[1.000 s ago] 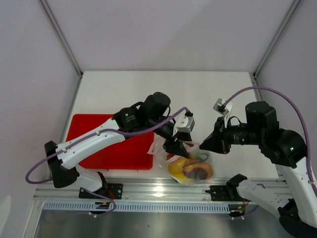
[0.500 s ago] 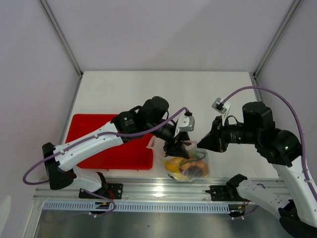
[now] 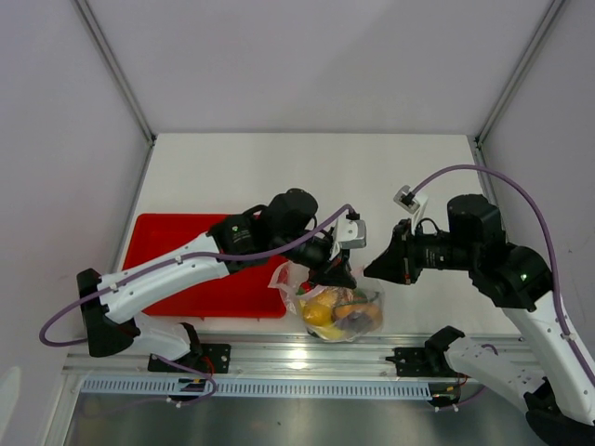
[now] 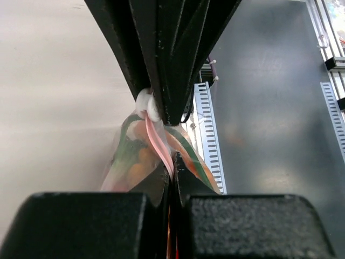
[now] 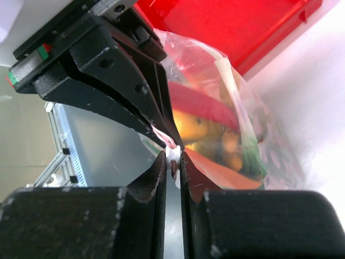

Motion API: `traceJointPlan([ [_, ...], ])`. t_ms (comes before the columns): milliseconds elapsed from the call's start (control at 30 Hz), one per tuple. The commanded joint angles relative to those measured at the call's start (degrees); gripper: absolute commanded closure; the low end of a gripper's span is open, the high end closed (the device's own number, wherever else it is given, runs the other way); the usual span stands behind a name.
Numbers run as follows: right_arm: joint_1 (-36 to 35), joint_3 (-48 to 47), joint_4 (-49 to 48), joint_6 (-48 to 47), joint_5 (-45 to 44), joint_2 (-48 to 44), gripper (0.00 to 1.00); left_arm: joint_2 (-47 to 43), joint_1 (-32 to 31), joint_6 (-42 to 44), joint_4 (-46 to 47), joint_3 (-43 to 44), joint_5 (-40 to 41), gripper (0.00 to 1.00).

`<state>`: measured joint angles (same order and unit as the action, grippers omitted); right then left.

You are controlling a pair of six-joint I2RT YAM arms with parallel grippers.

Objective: Place the food in the zip-top bag and seal the zipper
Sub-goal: Adjust the zipper food storage bag at the center of the board.

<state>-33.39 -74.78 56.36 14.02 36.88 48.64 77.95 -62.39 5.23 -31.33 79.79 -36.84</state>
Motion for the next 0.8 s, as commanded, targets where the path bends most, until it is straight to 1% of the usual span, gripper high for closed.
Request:
traceJointPlan([
  [0,0.0,2.3,-7.3,1.6,-1.5,-1.4,0.92,-1.6,-0.5,-2.6,-0.8,-0.6,1.5,1.0],
  [33,0.0,3.1,-8.0,1.8,-2.2,-1.6,0.81,-1.6,-0.5,-2.9,-0.9,-0.8,1.9,0.99],
  [100,0.0,5.3,-9.6,1.9,-3.5,-2.2,0.71,-2.2,-0.3,-4.2,-0.5,-1.2,2.4,0.99],
  [167,0.0,6.9,-11.3,2.4,-6.2,-3.6,0.65,-3.4,0.2,-6.7,0.4,-2.3,2.6,0.99],
  [300,0.1,10.5,-15.1,4.6,-6.4,-6.2,0.61,-5.3,1.6,-10.3,3.5,-4.4,2.6,0.99],
  [433,0.0,12.0,-17.0,5.1,-5.0,-8.0,0.59,-5.7,2.5,-11.6,3.2,-4.3,2.2,0.99],
  [600,-0.1,11.4,-17.6,4.4,-2.1,-8.6,0.57,-5.8,2.9,-11.7,2.9,-2.7,0.0,1.0],
  [633,0.0,11.1,-17.8,4.1,-1.8,-8.5,0.54,-5.7,2.9,-11.7,3.0,-2.4,-0.3,0.99],
  [700,0.0,10.4,-17.9,3.3,-1.5,-7.8,0.52,-5.6,2.9,-11.7,2.9,-1.7,-1.2,1.0],
  [767,0.0,10.2,-18.7,2.8,1.0,-7.2,0.5,-5.2,2.9,-11.7,2.6,-0.9,-1.7,0.99],
])
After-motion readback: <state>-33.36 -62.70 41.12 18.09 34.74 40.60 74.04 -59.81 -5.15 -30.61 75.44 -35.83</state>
